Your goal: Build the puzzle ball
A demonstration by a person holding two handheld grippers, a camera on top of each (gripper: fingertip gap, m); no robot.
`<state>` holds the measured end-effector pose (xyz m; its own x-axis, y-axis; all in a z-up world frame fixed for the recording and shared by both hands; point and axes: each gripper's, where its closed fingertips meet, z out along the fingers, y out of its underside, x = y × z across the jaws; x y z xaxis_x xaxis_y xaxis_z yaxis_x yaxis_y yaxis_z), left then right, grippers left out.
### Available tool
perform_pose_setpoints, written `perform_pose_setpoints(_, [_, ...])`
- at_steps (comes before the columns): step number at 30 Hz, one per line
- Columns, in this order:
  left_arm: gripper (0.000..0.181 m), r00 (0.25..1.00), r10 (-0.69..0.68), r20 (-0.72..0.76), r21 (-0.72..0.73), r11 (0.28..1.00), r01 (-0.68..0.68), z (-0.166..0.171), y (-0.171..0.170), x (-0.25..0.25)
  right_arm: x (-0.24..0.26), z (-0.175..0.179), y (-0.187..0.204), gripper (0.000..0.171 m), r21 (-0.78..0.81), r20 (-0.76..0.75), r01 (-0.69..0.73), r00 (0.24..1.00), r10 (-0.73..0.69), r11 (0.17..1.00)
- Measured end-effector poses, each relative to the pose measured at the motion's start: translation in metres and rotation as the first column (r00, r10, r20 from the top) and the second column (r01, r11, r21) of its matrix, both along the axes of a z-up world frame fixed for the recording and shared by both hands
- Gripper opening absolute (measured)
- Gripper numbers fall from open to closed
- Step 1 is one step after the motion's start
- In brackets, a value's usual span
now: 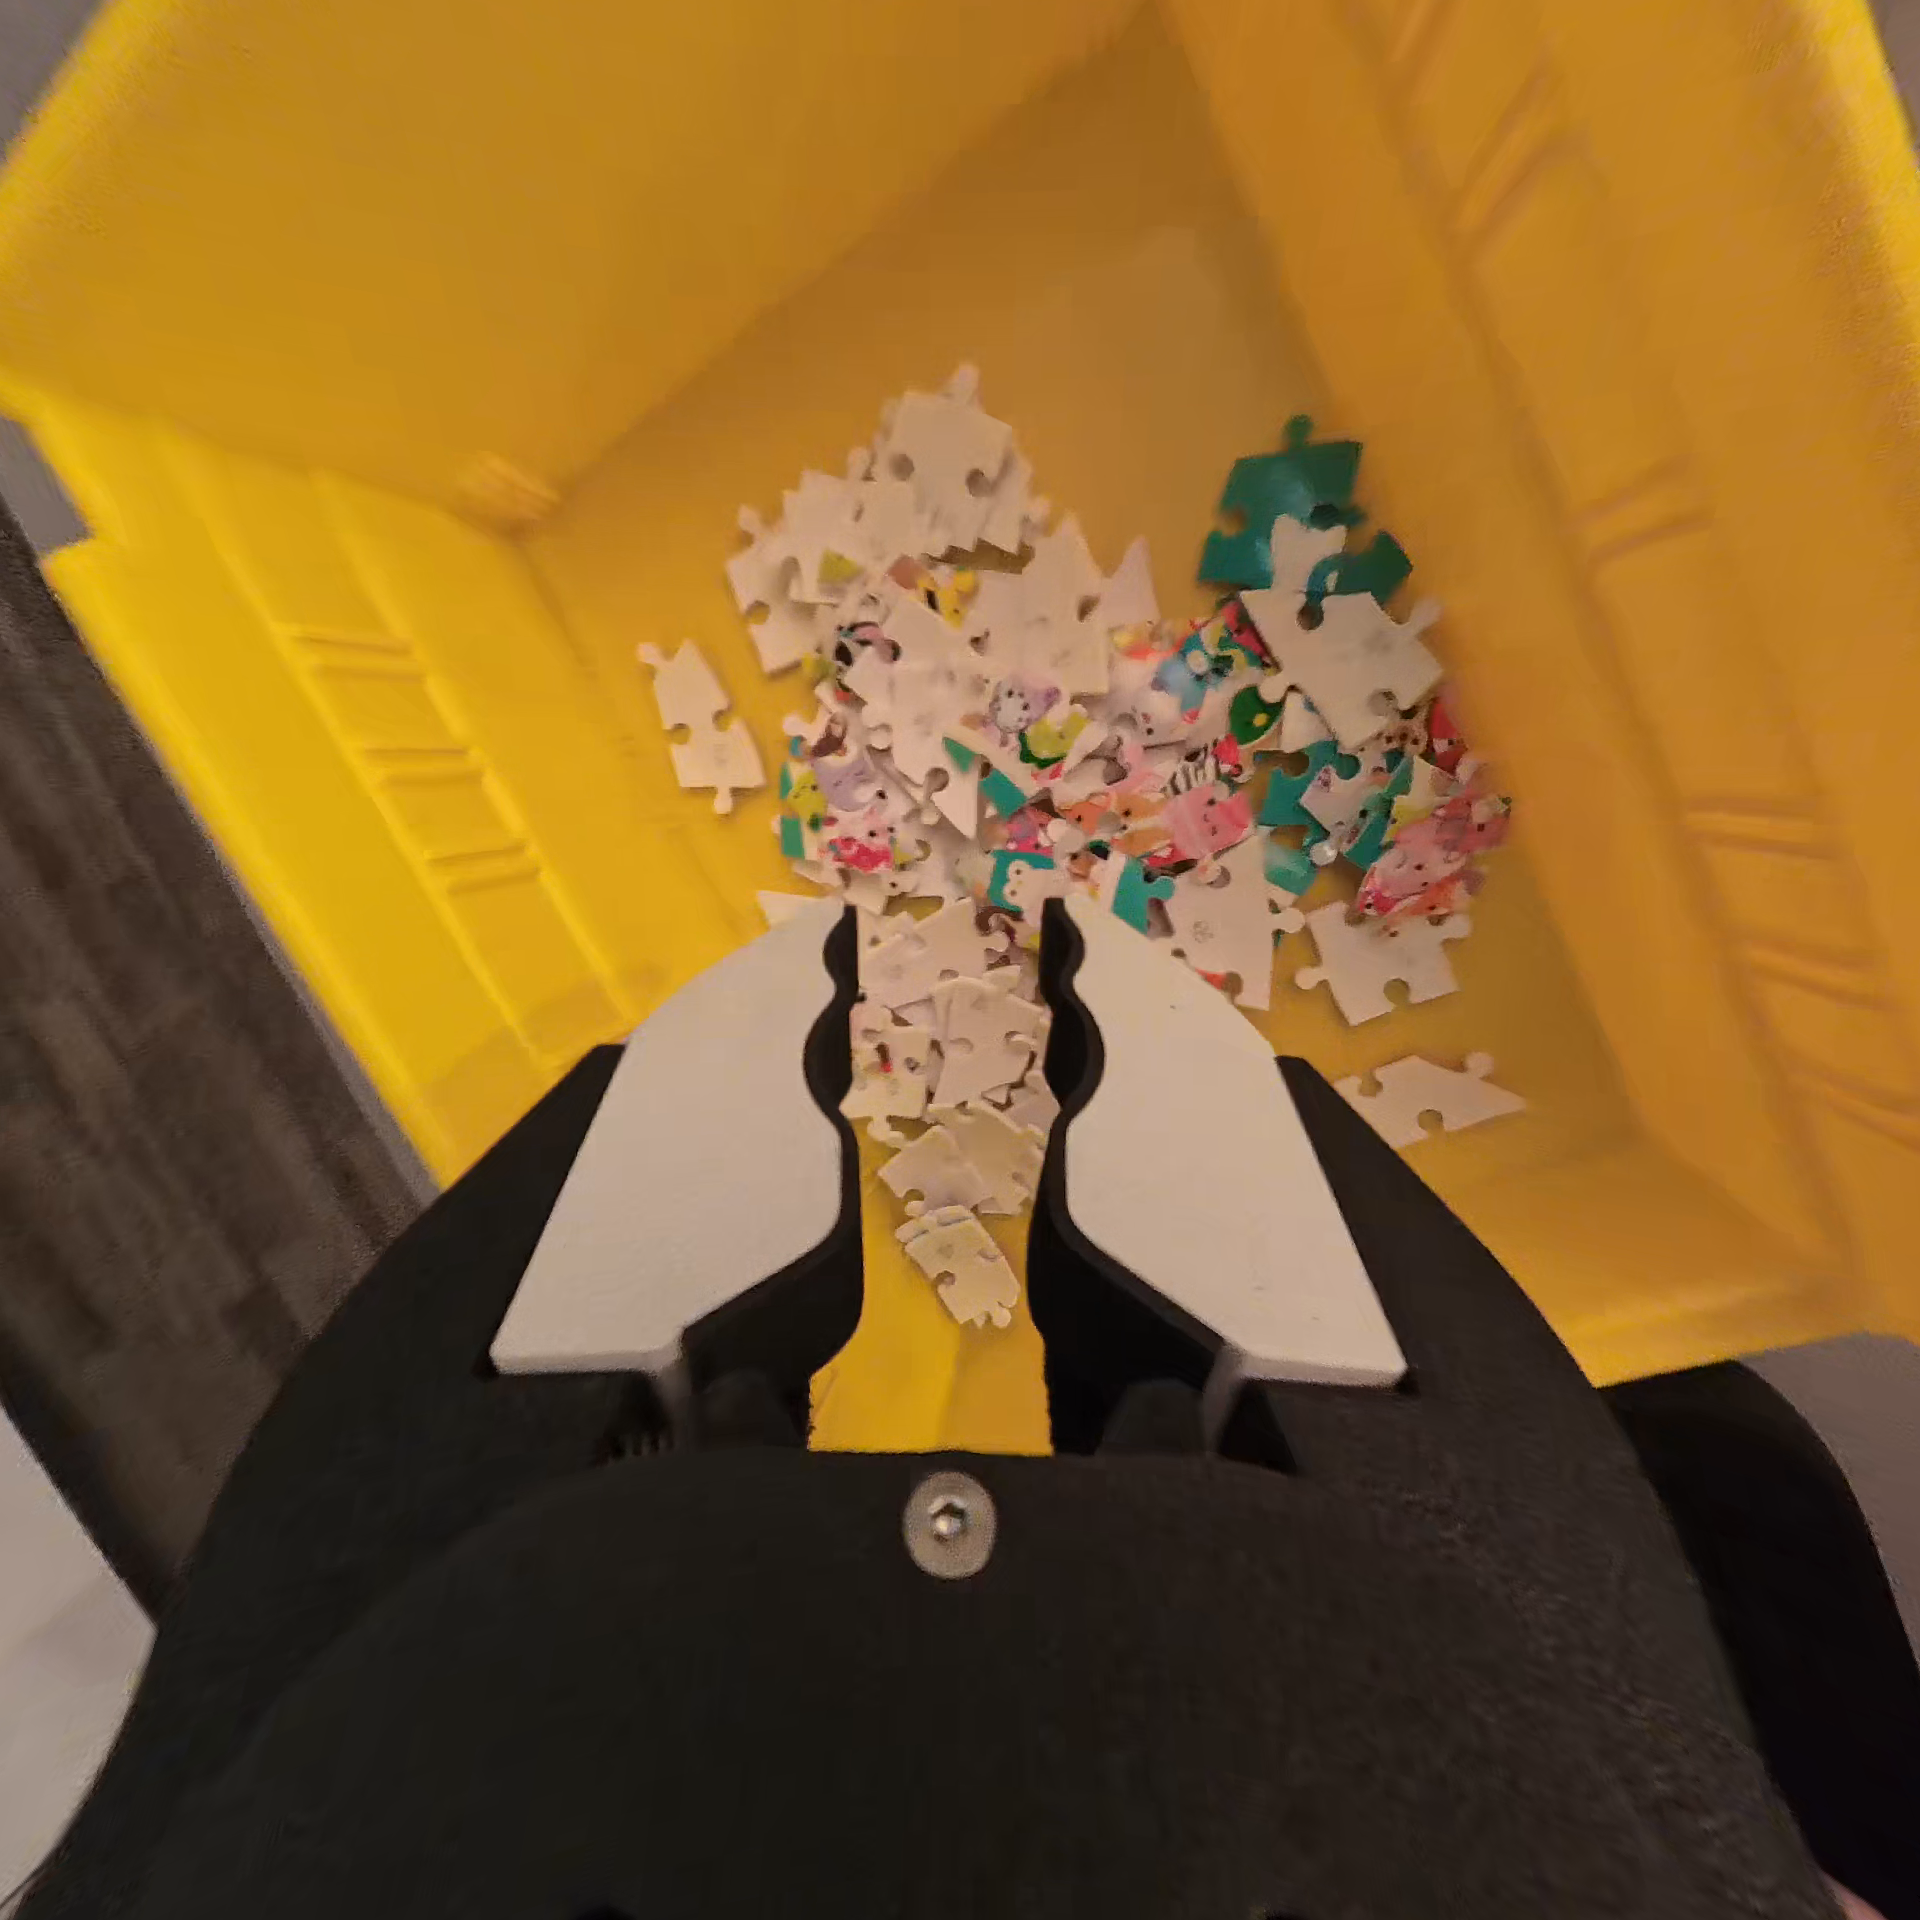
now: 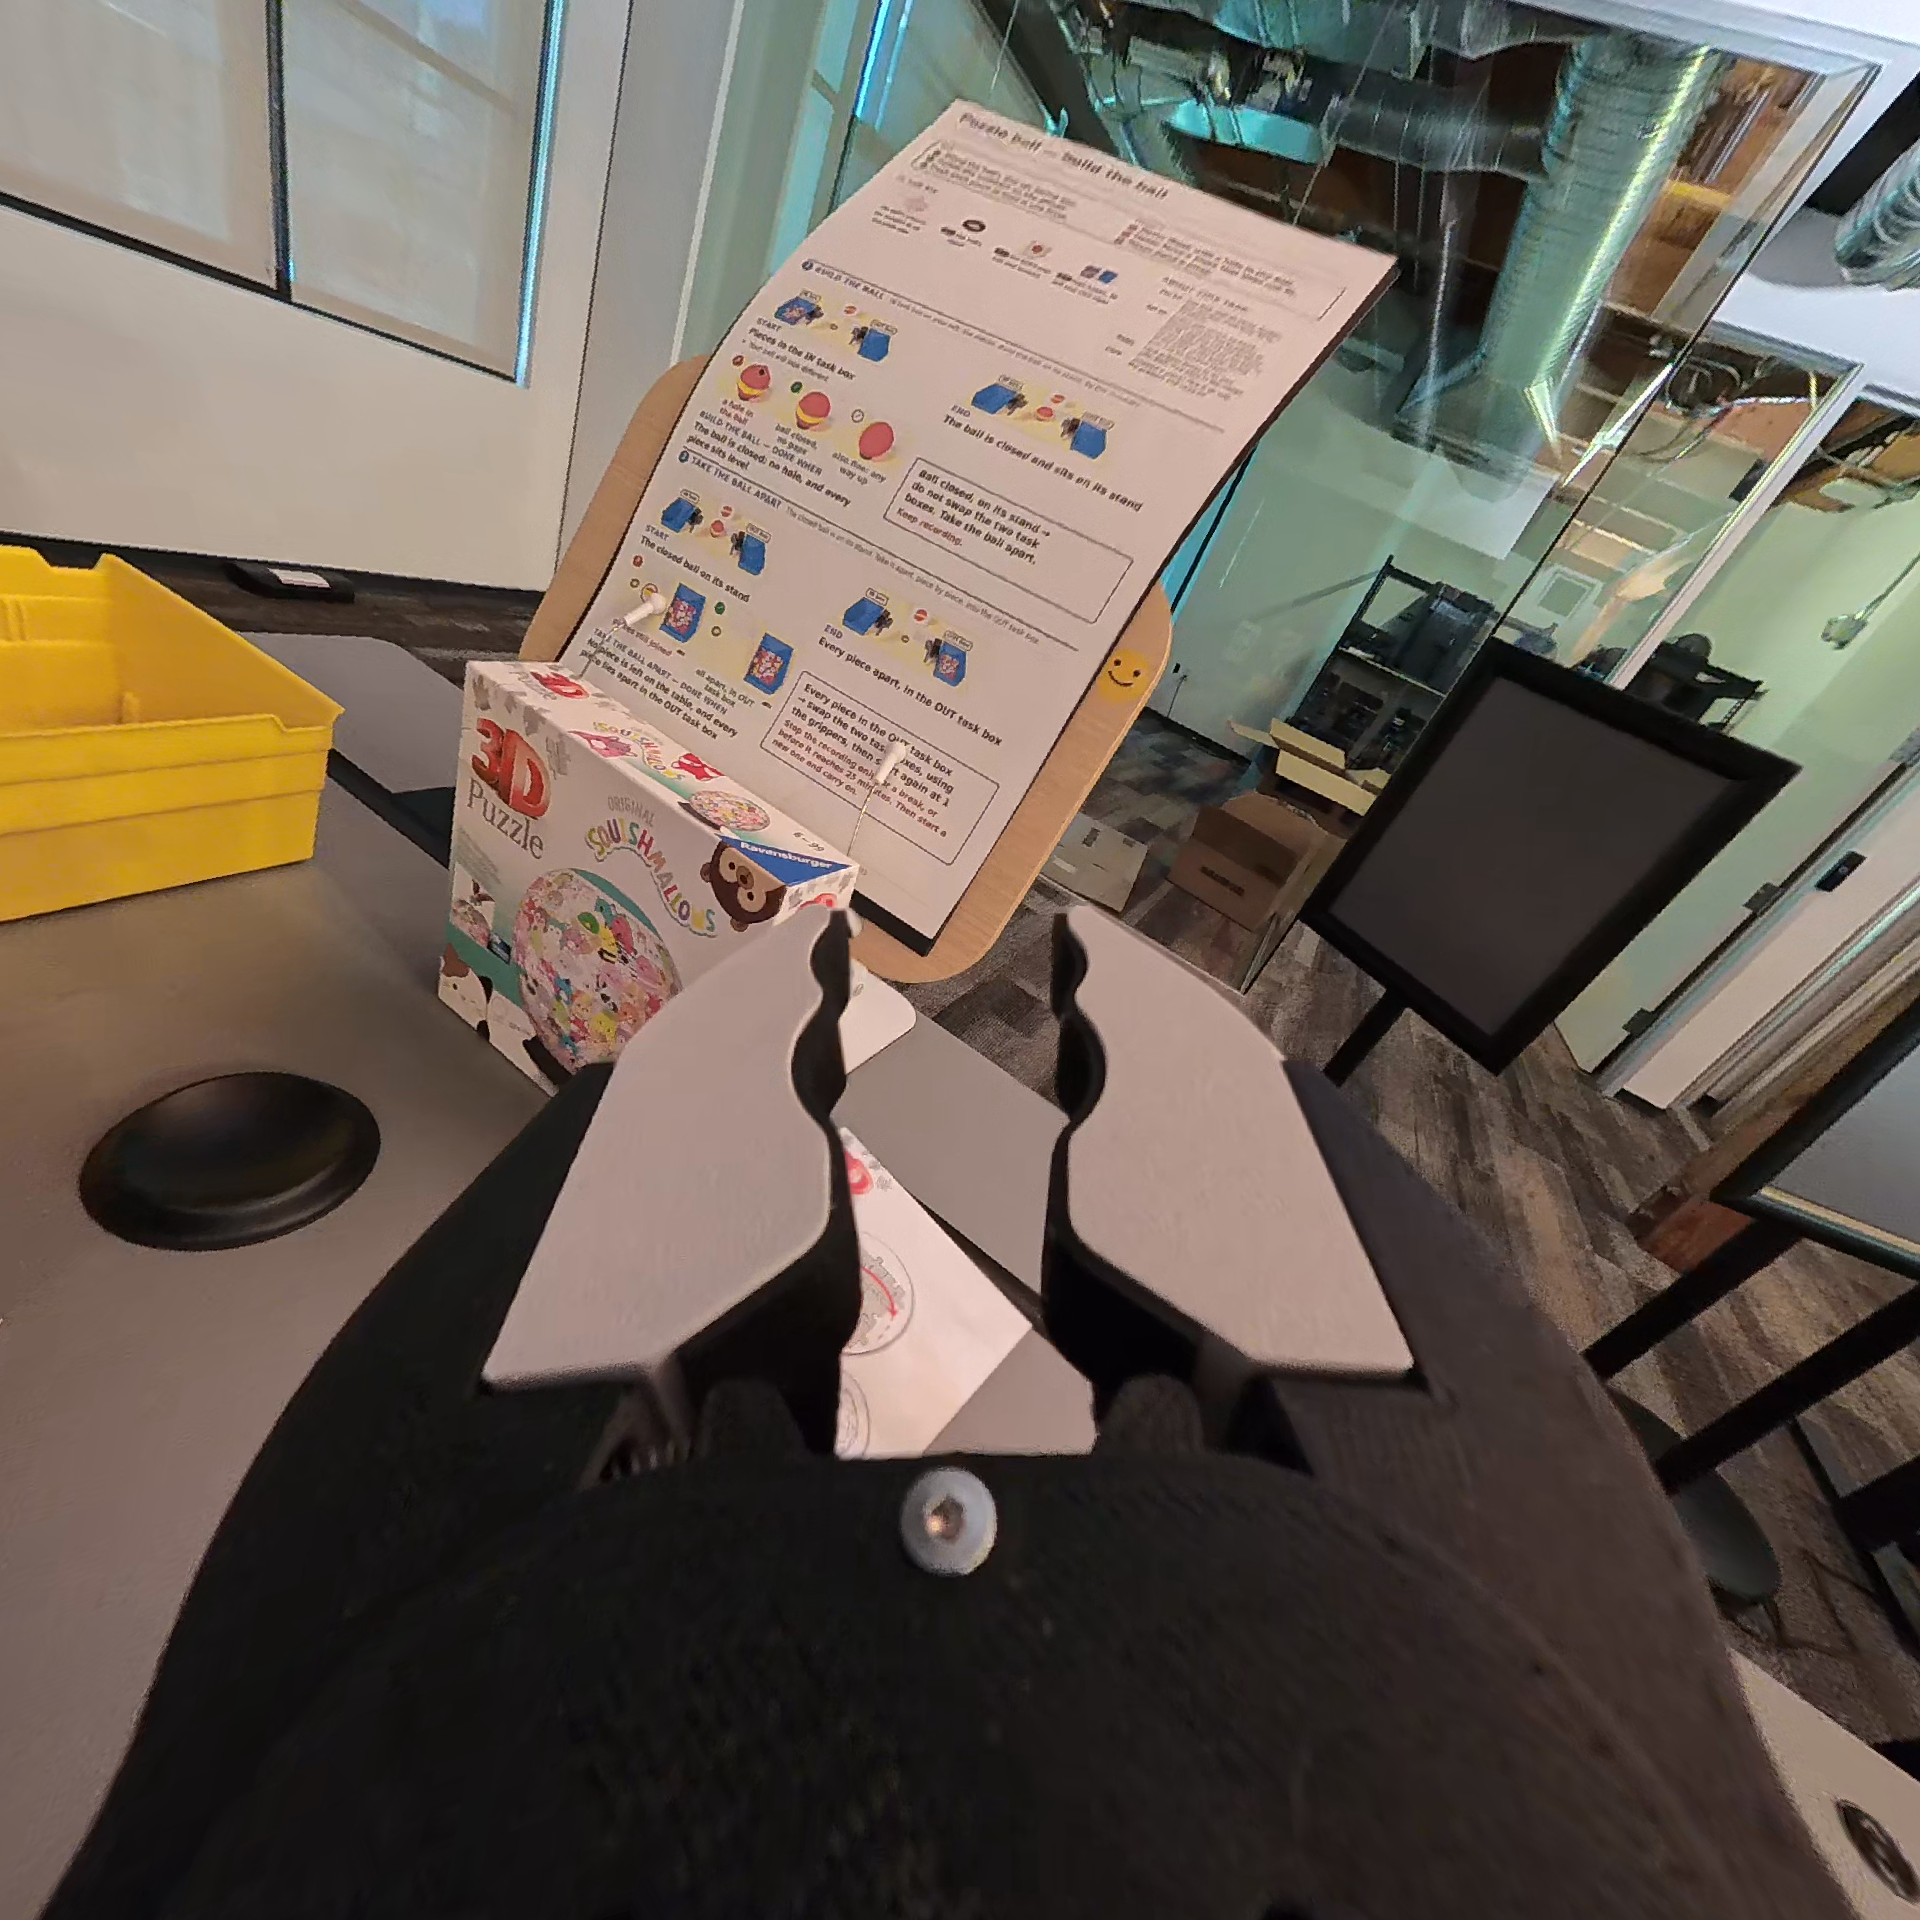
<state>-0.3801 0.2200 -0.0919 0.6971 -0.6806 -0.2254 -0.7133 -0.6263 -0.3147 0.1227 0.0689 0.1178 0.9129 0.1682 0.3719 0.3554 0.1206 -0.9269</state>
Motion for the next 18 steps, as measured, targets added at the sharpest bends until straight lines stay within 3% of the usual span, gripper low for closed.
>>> perform_pose_setpoints(4, [0.034, 0.998, -0.039, 0.042, -0.075, 0.996, 0.042, -0.009, -0.010, 0.012, -0.005, -0.006, 0.004, 0.038, -0.016, 0.017, -0.001, 1.000, 0.002, 1.000])
perform_pose_setpoints(11, [0.042, 0.991, -0.108, -0.080, -0.155, 0.983, 0.095, -0.037, -0.018, 0.018, -0.004, -0.006, 0.002, 0.038, -0.032, 0.059, 0.029, 0.998, -0.027, 0.999])
perform_pose_setpoints(18, [0.045, 0.995, -0.058, -0.085, -0.174, 0.984, 0.042, -0.042, -0.021, 0.041, 0.006, -0.003, -0.001, 0.039, -0.017, 0.042, 0.027, 0.999, -0.026, 0.999])
